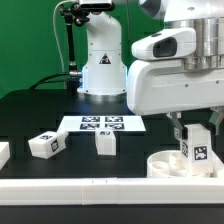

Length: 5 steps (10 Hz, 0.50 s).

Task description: Assemble stool

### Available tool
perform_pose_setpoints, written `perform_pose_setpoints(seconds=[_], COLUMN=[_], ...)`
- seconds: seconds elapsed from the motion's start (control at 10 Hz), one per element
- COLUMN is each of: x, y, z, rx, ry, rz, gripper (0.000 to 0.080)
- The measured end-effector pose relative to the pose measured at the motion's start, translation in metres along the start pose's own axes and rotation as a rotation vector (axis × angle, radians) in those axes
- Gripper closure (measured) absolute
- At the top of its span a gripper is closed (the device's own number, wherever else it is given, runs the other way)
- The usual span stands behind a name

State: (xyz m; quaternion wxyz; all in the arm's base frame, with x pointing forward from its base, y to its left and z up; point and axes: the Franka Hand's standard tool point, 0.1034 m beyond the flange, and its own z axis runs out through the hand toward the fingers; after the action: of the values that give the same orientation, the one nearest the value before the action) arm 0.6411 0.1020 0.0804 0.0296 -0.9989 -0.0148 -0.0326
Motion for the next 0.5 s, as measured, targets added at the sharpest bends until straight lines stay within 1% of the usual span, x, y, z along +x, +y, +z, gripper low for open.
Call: perform_pose_setpoints(seconds=[0.5], x=[-0.0003], y=[-0.0006], z=[0.0002], rx=[0.003], ry=[0.001], rz=[0.240], gripper=[0.0462])
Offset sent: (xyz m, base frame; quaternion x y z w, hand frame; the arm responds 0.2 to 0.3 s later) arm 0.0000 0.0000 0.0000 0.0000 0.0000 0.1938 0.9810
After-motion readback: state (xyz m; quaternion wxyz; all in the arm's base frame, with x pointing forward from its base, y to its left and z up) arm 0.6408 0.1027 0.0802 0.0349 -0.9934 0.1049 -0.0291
